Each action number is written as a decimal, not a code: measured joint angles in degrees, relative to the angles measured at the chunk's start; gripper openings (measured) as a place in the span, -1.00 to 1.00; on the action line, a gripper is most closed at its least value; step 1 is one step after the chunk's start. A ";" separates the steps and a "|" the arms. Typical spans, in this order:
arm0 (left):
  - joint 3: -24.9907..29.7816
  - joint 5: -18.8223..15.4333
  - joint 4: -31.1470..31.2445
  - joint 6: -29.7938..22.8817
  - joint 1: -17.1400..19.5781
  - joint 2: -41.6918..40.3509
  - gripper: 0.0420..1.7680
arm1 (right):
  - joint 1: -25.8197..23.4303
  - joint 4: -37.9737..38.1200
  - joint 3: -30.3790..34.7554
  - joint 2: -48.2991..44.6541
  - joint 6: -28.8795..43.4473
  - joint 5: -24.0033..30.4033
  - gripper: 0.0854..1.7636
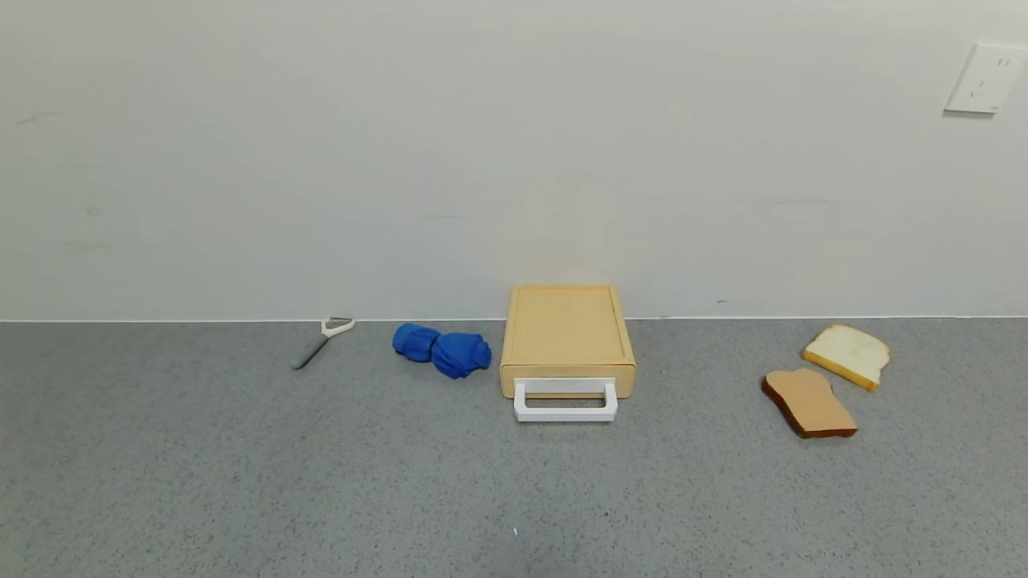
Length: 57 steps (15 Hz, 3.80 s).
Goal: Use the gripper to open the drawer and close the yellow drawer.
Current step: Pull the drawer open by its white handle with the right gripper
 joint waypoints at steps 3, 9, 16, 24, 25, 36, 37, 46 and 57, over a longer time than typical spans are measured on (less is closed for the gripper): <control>0.00 0.00 0.00 0.02 0.00 0.00 0.94 | 0.00 0.35 -0.13 0.00 0.00 0.50 0.92; 0.00 0.00 0.00 0.02 0.00 0.00 0.94 | 0.07 11.61 -12.34 2.47 -0.40 2.41 0.92; 0.00 0.00 0.00 0.02 0.00 0.00 0.94 | 0.51 13.31 -30.89 26.60 -0.56 4.53 0.92; 0.00 0.00 0.00 0.02 0.00 0.00 0.94 | 11.22 18.99 -58.37 62.23 5.72 1.13 0.92; 0.00 0.00 0.00 0.02 0.00 0.00 0.94 | 14.24 20.31 -62.17 66.76 7.86 -0.33 0.92; 0.00 0.00 0.00 0.02 -0.02 0.00 0.94 | 28.57 23.78 -83.46 96.33 -2.72 10.25 0.92; 0.00 0.00 0.00 0.02 -0.02 0.00 0.94 | 28.49 23.61 -84.07 97.71 -6.00 12.86 0.92; 0.00 0.00 0.00 0.02 0.00 0.00 0.94 | 29.21 23.52 -92.94 111.30 -16.97 24.27 0.92; 0.00 0.00 0.00 0.02 0.00 0.00 0.94 | 33.54 22.15 -101.10 126.32 -16.74 22.24 0.92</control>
